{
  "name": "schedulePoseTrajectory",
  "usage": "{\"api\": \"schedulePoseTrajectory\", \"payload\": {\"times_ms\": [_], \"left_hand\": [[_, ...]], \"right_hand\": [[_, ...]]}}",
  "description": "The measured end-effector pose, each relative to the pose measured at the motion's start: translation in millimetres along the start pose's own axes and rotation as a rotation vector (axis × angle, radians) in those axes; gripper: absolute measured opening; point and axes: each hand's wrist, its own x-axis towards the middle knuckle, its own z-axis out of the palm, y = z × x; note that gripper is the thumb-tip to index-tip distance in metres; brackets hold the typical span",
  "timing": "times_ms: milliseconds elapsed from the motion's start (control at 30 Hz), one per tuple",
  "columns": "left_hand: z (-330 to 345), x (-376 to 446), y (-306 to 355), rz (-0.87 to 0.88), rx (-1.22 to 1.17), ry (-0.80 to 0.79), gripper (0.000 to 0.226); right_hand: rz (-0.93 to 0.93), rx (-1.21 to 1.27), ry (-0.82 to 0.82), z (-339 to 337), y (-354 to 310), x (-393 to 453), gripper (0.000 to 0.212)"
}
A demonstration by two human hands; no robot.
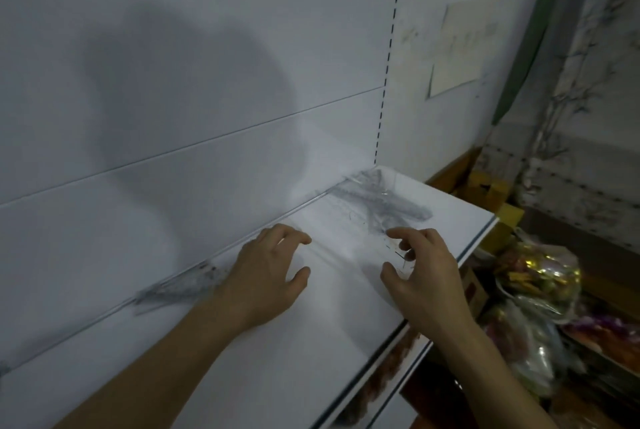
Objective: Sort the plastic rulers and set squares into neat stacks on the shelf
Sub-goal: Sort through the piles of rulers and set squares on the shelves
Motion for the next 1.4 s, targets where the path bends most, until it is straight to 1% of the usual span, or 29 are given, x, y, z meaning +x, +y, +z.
{"api": "schedulePoseTrajectory", "payload": {"times_ms": [133, 233, 367, 500, 667, 767, 833, 933, 1033, 1100, 1200, 1400], "left_hand": [[36.5, 44.7, 12.4, -0.083, 0.011, -0.047, 0.048], [50.3, 59.2, 14.7, -0.143, 0.045, -0.032, 0.06], [56.9, 60.7, 11.5, -0.19, 0.035, -0.004, 0.059], [56.7, 59.6, 10.6, -0.187, 0.026, 0.015, 0.055], [50.0, 58.6, 10.8, -0.177, 0.003, -0.002, 0.055], [29.4, 52.0, 7.7, -0.151, 0.032, 0.038, 0.05], [7.4, 40.9, 2.3, -0.164, 0.077, 0.07, 0.053], [-34.7, 0.7, -12.3, -0.228, 0.148, 0.116, 0.059], [-76.1, -64.5, -34.2, -0.345, 0.243, 0.136, 0.062], [-102.2, -120.4, -47.2, -0.438, 0.276, 0.155, 0.065], [-140.0, -211.7, -60.1, -0.549, 0.31, 0.207, 0.07], [-219.4, -404.5, -64.3, -0.802, 0.417, 0.271, 0.066]], "right_hand": [[-0.062, -0.063, -0.006, -5.0, 36.3, 60.9, 0.039], [-0.069, -0.117, -0.067, -1.1, 40.3, 101.8, 0.035], [-0.073, -0.217, -0.15, 7.6, 38.8, 130.7, 0.03], [-0.095, -0.21, -0.202, 9.2, 46.1, 136.6, 0.027], [-0.133, -0.209, -0.216, 3.8, 46.9, 134.1, 0.026], [-0.199, -0.194, -0.205, 2.0, 31.9, 125.1, 0.028], [-0.253, -0.183, -0.204, 2.6, 15.2, 114.4, 0.03], [-0.394, -0.18, -0.269, 7.5, -22.2, 89.0, 0.033], [-0.557, -0.198, -0.451, 15.4, -68.8, 54.3, 0.04], [-0.671, -0.221, -0.578, 23.5, -103.1, 23.1, 0.049], [-0.831, -0.256, -0.713, 39.1, -155.2, -33.2, 0.059], [-1.095, -0.226, -0.907, 76.5, -264.3, -169.7, 0.063]]}}
